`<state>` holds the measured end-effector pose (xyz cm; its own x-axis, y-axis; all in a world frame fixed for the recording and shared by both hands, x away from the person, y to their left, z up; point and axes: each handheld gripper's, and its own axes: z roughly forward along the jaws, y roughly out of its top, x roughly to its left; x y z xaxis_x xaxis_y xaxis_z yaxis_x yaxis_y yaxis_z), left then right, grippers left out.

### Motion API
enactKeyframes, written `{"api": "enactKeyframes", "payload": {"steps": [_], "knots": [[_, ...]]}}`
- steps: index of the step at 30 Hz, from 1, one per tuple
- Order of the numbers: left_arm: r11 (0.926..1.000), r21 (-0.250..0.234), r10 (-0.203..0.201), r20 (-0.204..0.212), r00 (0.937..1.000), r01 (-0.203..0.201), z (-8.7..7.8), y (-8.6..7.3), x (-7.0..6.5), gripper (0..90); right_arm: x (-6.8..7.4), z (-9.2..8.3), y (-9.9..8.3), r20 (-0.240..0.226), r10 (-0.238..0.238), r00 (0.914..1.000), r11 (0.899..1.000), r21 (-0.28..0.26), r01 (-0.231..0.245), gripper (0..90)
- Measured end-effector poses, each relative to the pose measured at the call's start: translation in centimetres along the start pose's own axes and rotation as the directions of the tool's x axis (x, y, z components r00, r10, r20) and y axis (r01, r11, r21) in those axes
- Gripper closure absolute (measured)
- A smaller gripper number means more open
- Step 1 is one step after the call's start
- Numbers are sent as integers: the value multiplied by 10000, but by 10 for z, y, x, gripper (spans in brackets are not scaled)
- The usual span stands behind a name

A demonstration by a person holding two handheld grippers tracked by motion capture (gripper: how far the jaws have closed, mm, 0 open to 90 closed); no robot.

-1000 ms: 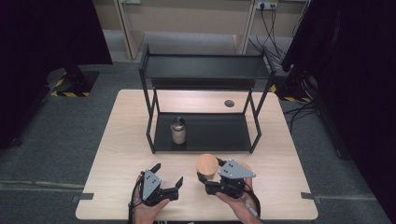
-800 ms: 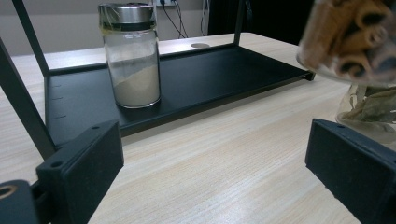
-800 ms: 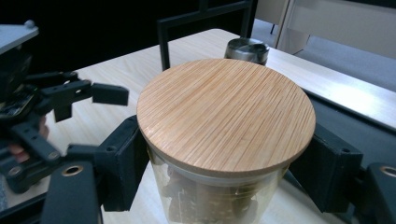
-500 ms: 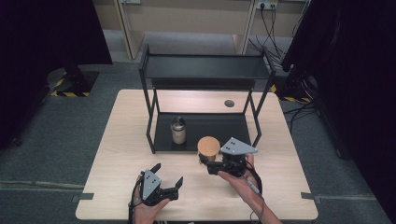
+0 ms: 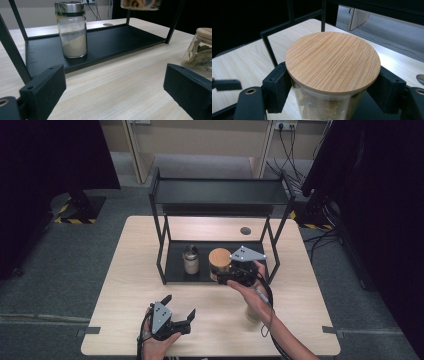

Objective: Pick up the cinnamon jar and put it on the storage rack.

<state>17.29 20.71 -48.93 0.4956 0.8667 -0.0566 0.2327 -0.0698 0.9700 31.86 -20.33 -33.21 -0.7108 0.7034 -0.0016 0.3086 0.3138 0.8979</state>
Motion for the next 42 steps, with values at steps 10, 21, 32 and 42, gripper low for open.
{"api": "enactKeyframes", "payload": {"steps": [10, 21, 32, 42], "knots": [[10000, 10, -1, 21, 10000, 1, 0, 0, 0, 35, -7, 27, 8, 491, 393, 9980, 9991, 139, -400, 257], [10000, 7, -8, 12, 10000, 8, 0, 0, 1, 35, -9, 60, 9, 1108, 775, 9908, 9956, 439, -828, 257], [10000, 45, -5, 35, 10000, 5, 0, 0, 2, 35, -2, 90, 5, 1681, 1090, 9797, 9888, 831, -1242, 257], [10000, 72, -31, 81, 10000, 31, 0, 0, 2, 35, 5, 106, 2, 2129, 1039, 9715, 9858, 1076, -1290, 257]]}}
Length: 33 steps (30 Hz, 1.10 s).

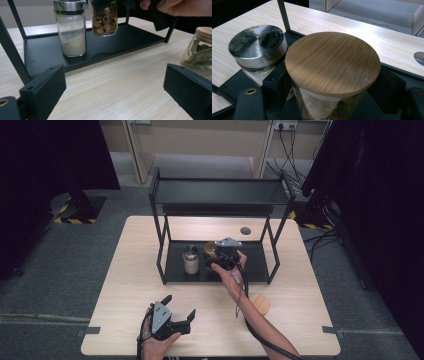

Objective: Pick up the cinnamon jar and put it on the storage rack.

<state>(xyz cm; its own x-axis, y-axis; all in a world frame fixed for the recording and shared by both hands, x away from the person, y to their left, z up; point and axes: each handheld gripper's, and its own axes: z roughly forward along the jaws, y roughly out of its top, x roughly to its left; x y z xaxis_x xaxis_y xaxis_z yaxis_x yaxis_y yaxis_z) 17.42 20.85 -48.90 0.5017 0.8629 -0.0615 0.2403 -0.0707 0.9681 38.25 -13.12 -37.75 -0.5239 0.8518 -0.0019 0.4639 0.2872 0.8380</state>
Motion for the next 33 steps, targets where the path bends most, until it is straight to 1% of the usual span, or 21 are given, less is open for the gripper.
{"api": "enactKeyframes", "payload": {"steps": [1, 7, 11, 13, 20, 21, 23, 25, 26, 27, 29, 33], "knots": [[10000, -2, 0, -2, 10000, 0, 0, 0, 0, 35, 3, 4, -1, 109, -81, 9999, 10000, 46, 80, 257], [10000, 6, -16, 23, 10000, 16, 0, 0, 0, 35, 6, 11, -2, 185, -30, 9998, 9999, 156, 27, 257], [10000, -5, -11, 24, 10000, 11, 0, 0, 0, 35, 5, 17, -4, 325, 124, 9994, 9996, 260, -132, 257], [10000, -8, -5, 30, 10000, 5, 0, 0, 0, 35, 3, 19, -5, 306, 220, 9993, 9993, 296, -230, 257], [10000, 0, -11, 39, 10000, 11, 0, 0, 0, 35, 4, 24, -7, 411, 329, 9986, 9986, 403, -346, 257], [10000, -2, -17, 35, 10000, 17, 0, 0, 0, 35, 5, 24, -8, 413, 186, 9990, 9990, 398, -202, 256], [10000, 3, -15, 35, 10000, 15, 0, 0, 0, 35, 7, 24, -8, 464, 123, 9988, 9988, 469, -145, 256], [10000, 3, -17, 39, 10000, 17, 0, 0, 0, 35, 7, 24, -9, 479, 290, 9984, 9985, 459, -312, 256], [10000, -14, -14, 37, 10000, 14, 0, -1, -1, 35, 7, 24, -8, 501, 299, 9983, 9984, 470, -322, 256], [10000, -21, -4, 42, 10000, 4, 0, 0, -1, 35, 7, 23, -8, 513, 239, 9984, 9984, 500, -265, 246], [10000, -6, -4, 40, 10000, 4, 0, 0, 0, 35, 7, 20, -6, 506, 207, 9985, 9984, 515, -233, 180], [10000, -22, -48, -9, 10000, 48, -1, 0, 0, 35, 4, 6, 2, 469, 466, 9978, 9979, 420, -486, 112]]}}
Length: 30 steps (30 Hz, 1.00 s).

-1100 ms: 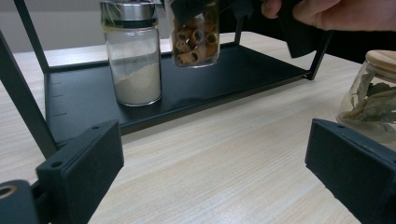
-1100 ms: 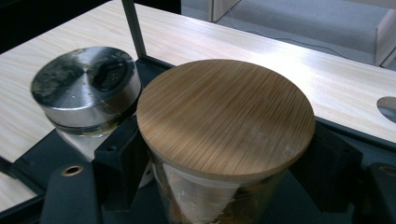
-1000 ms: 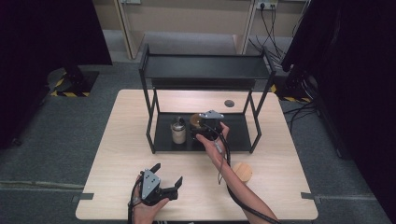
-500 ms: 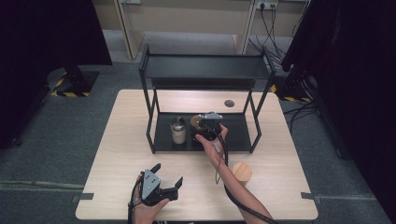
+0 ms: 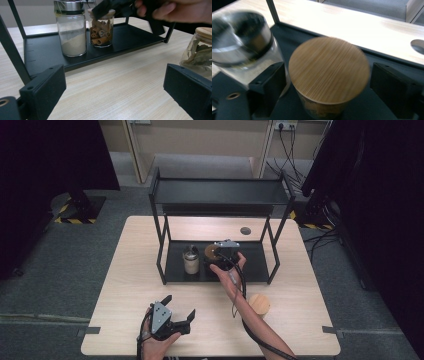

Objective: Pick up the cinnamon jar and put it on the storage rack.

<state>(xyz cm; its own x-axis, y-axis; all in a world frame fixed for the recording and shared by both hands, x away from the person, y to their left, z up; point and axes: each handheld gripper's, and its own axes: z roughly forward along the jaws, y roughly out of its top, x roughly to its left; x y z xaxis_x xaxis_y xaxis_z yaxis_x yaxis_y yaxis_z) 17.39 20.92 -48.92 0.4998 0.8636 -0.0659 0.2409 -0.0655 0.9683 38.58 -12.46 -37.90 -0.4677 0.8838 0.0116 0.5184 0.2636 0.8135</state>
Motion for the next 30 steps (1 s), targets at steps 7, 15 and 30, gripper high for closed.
{"api": "enactKeyframes", "payload": {"steps": [7, 15, 30], "knots": [[10000, 44, 4, 19, 10000, -4, 1, 0, 0, 35, -10, -21, 3, -376, 172, 9991, 9995, -266, -182, 76], [10000, 44, -14, 2, 10000, 14, 1, 0, 0, 35, -18, -37, -2, -702, 398, 9967, 9975, -558, -438, 68], [10000, 30, -31, -26, 10000, 31, 1, -1, 0, 35, -31, -74, -24, -1384, -115, 9903, 9907, -1359, -75, 67]]}}
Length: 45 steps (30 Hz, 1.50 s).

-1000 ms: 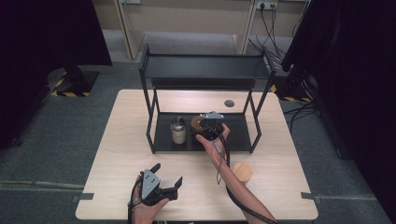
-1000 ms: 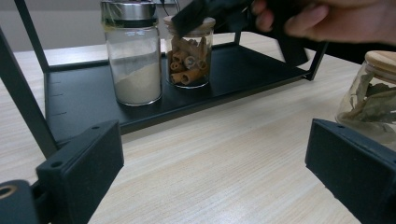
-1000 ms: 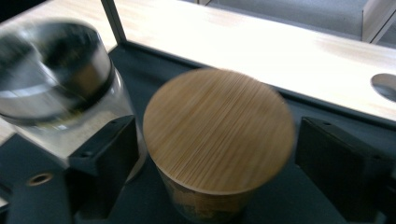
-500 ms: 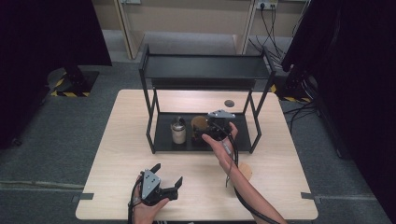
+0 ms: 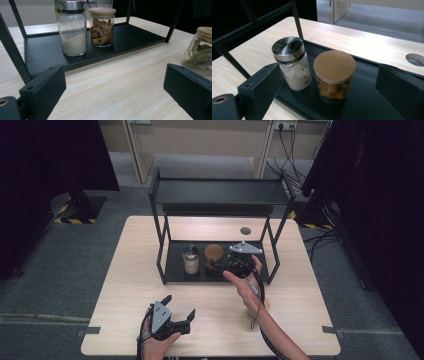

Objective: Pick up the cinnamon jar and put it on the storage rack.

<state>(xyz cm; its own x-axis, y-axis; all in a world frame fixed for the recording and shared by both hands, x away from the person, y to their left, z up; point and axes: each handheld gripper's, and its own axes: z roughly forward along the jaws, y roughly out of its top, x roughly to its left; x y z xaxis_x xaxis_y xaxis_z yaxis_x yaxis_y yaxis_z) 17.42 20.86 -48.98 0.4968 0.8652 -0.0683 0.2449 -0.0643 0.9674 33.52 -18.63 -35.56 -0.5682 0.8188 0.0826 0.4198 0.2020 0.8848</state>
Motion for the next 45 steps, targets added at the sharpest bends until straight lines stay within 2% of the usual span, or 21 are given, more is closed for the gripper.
{"api": "enactKeyframes", "payload": {"steps": [7, 11, 14, 20, 29, 33, 37, 45], "knots": [[10000, 16, 22, 7, 10000, -22, 0, 0, 0, 35, -7, -18, -11, -294, 124, 9995, 9995, -274, -133, 67], [10000, 30, 3, 8, 10000, -3, 1, 0, -1, 35, -8, -27, -16, -353, -117, 9993, 9992, -375, 104, 67], [10000, 36, 5, 11, 10000, -5, 1, 0, -1, 35, -15, -34, -20, -681, 17, 9977, 9993, -368, -42, 67], [10000, 48, -7, 9, 10000, 7, 1, 0, -1, 35, -19, -47, -27, -855, 94, 9963, 9979, -623, -148, 67], [10000, 46, -48, -18, 10000, 48, 1, -1, -1, 35, -20, -73, -45, -874, -276, 9958, 9958, -896, 197, 67], [10000, 55, -42, -23, 10000, 42, 1, -1, -1, 35, -22, -85, -56, -877, -294, 9957, 9945, -1024, 203, 67], [10000, 61, -71, -39, 10000, 72, 1, -1, -2, 35, -22, -99, -69, -625, -442, 9971, 9920, -1205, 364, 67], [9999, 85, -97, -39, 9999, 98, 2, -1, -2, 35, -20, -113, -83, -490, -640, 9967, 9887, -1389, 567, 67]]}}
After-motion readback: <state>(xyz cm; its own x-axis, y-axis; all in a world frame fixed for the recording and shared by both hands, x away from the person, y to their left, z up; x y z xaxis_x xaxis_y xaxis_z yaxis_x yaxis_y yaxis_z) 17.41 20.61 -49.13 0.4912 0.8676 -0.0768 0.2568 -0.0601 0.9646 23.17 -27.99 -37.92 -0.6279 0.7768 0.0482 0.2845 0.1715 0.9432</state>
